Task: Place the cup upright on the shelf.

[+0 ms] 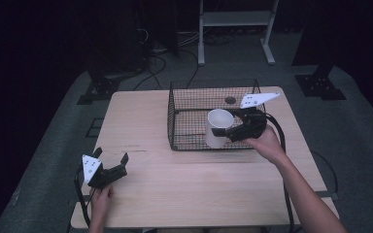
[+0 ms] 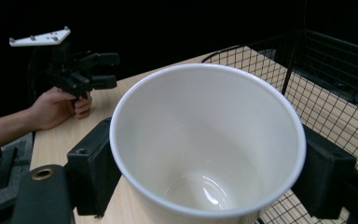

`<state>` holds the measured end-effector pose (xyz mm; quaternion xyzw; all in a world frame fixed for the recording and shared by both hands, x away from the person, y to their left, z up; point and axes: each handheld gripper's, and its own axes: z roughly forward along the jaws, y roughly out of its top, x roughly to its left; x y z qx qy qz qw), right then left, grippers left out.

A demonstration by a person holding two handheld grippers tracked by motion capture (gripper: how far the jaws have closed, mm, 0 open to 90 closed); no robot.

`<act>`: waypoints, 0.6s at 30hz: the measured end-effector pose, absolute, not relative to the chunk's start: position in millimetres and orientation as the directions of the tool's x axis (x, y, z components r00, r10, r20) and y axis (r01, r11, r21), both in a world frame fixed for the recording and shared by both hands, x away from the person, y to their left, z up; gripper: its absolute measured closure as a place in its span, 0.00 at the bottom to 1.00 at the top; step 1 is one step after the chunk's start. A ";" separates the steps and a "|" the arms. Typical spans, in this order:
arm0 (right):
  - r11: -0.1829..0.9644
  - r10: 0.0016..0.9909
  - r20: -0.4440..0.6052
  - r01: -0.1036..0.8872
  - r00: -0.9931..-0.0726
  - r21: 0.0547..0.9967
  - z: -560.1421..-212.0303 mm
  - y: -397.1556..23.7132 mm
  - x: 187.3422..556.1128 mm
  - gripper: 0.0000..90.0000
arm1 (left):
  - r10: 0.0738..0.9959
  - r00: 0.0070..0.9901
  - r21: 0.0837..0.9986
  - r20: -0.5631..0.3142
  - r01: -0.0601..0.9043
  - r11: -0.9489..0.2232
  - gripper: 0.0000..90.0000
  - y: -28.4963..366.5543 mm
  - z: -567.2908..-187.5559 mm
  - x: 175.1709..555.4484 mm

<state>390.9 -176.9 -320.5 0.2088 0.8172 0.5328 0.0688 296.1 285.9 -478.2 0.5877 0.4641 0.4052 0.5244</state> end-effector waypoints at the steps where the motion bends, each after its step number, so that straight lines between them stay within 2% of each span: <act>1: 0.346 0.419 0.103 0.264 -0.902 0.900 -317.9 -176.0 392.4 0.22 | 0.971 0.240 0.993 -0.010 0.120 -0.019 0.00 285.5 -478.2 296.1; 18: 0.357 0.443 0.080 0.258 -0.893 0.898 -297.0 -163.6 420.8 0.22 | 0.970 0.241 0.993 -0.008 0.119 -0.022 0.00 285.4 -478.3 295.9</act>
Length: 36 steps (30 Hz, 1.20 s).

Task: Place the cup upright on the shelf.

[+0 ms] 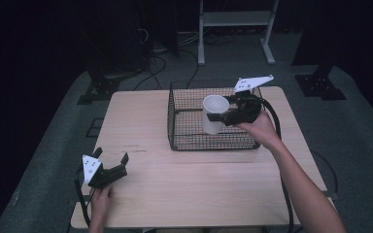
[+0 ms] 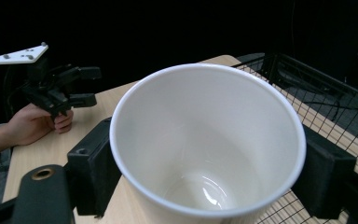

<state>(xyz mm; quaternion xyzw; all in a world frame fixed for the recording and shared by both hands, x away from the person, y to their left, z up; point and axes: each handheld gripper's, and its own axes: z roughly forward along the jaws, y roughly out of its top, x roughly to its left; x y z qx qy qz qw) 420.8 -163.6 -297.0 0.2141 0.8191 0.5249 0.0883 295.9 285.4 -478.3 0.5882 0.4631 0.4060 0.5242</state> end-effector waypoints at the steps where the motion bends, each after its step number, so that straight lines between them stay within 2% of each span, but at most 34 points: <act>1: 0.359 0.445 0.081 0.261 -0.892 0.896 -296.1 -162.9 422.5 0.22 | 0.970 0.241 0.993 -0.008 0.119 -0.022 0.00 285.3 -478.2 295.9; 26: 0.375 0.513 0.076 0.303 -0.855 0.876 -295.4 -152.6 467.9 0.22 | 0.970 0.242 0.992 -0.009 0.120 -0.021 0.00 285.7 -478.2 295.8; 36: 0.381 0.543 0.103 0.354 -0.833 0.854 -311.6 -148.3 492.5 0.22 | 0.970 0.243 0.993 -0.014 0.120 -0.015 0.00 286.5 -478.2 296.0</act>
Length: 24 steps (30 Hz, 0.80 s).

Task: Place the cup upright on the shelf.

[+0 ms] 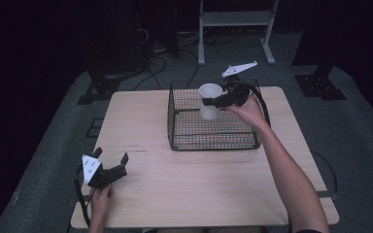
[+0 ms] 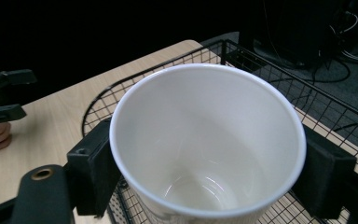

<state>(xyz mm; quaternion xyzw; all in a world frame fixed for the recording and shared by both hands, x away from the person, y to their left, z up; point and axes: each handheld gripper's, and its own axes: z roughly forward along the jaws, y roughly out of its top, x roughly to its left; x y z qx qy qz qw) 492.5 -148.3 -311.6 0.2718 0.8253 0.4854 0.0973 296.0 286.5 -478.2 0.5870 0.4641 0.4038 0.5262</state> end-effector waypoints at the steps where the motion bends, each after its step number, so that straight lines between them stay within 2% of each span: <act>1: 0.380 0.546 0.107 0.360 -0.831 0.852 -313.4 -147.7 494.6 0.22 | 0.970 0.243 0.993 -0.016 0.120 -0.014 0.00 286.6 -478.2 296.0; 24: 0.405 0.611 0.129 0.449 -0.781 0.796 -354.9 -139.4 526.2 0.22 | 0.969 0.246 0.993 -0.014 0.118 -0.015 0.00 286.6 -478.3 295.9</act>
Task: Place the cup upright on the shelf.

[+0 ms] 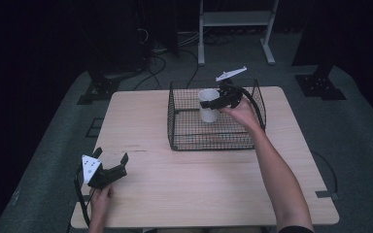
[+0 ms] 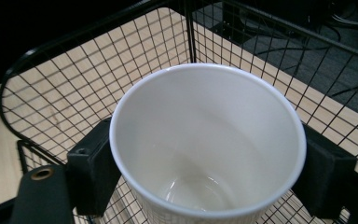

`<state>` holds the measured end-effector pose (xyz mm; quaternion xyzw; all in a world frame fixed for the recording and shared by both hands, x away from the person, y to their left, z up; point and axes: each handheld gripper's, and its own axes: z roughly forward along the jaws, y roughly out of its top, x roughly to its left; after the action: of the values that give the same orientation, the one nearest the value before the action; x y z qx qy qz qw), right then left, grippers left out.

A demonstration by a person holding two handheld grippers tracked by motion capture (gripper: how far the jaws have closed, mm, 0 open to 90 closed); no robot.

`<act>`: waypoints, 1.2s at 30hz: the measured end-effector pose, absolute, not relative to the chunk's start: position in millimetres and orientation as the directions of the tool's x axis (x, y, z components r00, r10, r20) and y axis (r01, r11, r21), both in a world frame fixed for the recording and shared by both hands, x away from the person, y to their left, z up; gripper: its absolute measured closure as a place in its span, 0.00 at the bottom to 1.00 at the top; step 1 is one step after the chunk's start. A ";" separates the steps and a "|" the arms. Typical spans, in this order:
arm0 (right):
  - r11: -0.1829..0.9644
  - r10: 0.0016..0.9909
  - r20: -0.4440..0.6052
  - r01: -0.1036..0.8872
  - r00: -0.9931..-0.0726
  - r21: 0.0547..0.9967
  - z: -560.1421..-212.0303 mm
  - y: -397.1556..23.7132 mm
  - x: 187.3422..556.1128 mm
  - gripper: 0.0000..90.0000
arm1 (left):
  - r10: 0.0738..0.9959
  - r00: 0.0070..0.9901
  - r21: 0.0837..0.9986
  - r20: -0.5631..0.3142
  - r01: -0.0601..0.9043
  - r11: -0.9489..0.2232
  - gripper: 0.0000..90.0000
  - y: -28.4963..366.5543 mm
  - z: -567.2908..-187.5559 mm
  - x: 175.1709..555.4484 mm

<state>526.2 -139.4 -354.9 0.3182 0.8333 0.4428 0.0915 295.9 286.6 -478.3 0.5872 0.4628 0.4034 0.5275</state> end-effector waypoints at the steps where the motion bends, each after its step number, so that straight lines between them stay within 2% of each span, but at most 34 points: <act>1: 0.405 0.612 0.131 0.451 -0.780 0.795 -357.0 -138.6 527.1 0.22 | 0.969 0.247 0.993 -0.014 0.118 -0.015 0.00 286.6 -478.3 295.8; 36: 0.435 0.647 0.162 0.535 -0.745 0.724 -392.9 -135.9 542.6 0.22 | 0.969 0.248 0.993 -0.016 0.117 -0.013 0.00 286.9 -478.3 295.5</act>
<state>542.6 -135.9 -392.9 0.3501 0.8441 0.4000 0.0697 295.5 286.9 -478.3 0.5870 0.4624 0.4025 0.5288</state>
